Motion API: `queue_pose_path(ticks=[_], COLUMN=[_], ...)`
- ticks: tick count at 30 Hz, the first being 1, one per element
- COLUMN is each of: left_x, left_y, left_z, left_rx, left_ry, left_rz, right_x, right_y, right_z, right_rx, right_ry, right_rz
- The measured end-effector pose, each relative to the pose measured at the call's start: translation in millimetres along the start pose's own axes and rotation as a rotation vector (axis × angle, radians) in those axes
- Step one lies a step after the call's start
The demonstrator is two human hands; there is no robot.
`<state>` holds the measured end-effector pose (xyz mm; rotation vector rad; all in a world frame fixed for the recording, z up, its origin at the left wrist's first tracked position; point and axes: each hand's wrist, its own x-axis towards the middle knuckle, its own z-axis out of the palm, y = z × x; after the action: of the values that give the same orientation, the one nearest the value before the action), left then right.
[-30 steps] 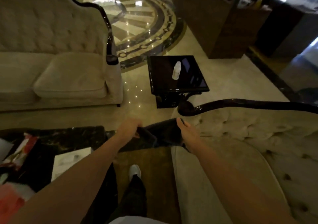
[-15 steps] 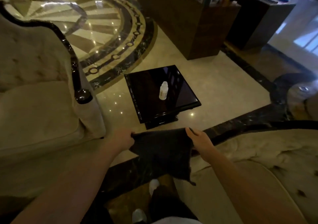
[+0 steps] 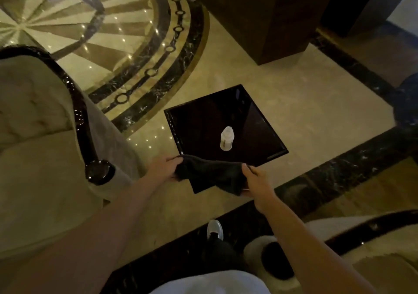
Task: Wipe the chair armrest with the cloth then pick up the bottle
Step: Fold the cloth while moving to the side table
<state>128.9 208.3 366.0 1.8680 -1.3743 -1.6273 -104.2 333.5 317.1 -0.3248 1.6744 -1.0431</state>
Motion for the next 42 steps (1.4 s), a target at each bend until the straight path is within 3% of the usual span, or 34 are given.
queue_pose_path(ticks=[3, 7, 10, 12, 14, 15, 18, 20, 28, 34, 37, 40, 42], left_x=[26.0, 48.2, 72.5, 98.3, 124.6, 138.3, 174.3, 200.9, 308.9, 365.9, 377.9, 391.8, 404.4], left_y=[23.1, 36.1, 38.6, 37.5, 40.9, 43.9, 50.5, 60.2, 112.6, 72.9, 17.3, -48.1, -76.8], left_z=[23.7, 35.7, 18.9, 3.0, -10.8, -16.4, -25.1, -35.5, -56.1, -49.2, -41.1, -25.4, -15.7], left_rx=[0.048, 0.424, 0.470, 0.433, 0.556, 0.681, 0.973, 0.996, 0.814, 0.644, 0.716, 0.890, 1.010], left_ry=[-0.122, -0.337, -0.522, -0.432, -0.236, -0.234, -0.464, -0.499, -0.157, -0.021, -0.153, -0.389, -0.462], left_rz=[0.068, 0.322, 0.269, 0.312, 0.489, 0.562, 0.562, 0.532, 0.780, 1.010, 0.959, 0.664, 0.448], right_x=[19.7, 44.3, 65.2, 78.6, 87.7, 93.2, 110.4, 126.3, 208.0, 255.0, 265.9, 283.5, 296.7], right_y=[-25.0, -51.6, -63.9, -70.1, -77.4, -82.7, -100.0, -111.7, -150.9, -114.6, -55.3, 16.9, 54.1], right_z=[49.8, 96.4, 101.7, 99.2, 98.0, 100.9, 116.9, 131.1, 175.0, 191.9, 196.4, 199.1, 200.6], right_rx=[-0.047, 0.009, -0.163, -0.276, -0.368, -0.431, -0.631, -0.685, -0.757, -0.890, -1.008, -1.103, -1.054], right_ry=[-0.077, -0.165, -0.182, -0.166, -0.260, -0.324, -0.381, -0.293, 0.110, 0.317, 0.279, 0.157, 0.046], right_rz=[-0.034, 0.041, -0.012, -0.048, -0.096, -0.127, -0.202, -0.212, -0.421, -0.699, -0.656, -0.428, -0.253])
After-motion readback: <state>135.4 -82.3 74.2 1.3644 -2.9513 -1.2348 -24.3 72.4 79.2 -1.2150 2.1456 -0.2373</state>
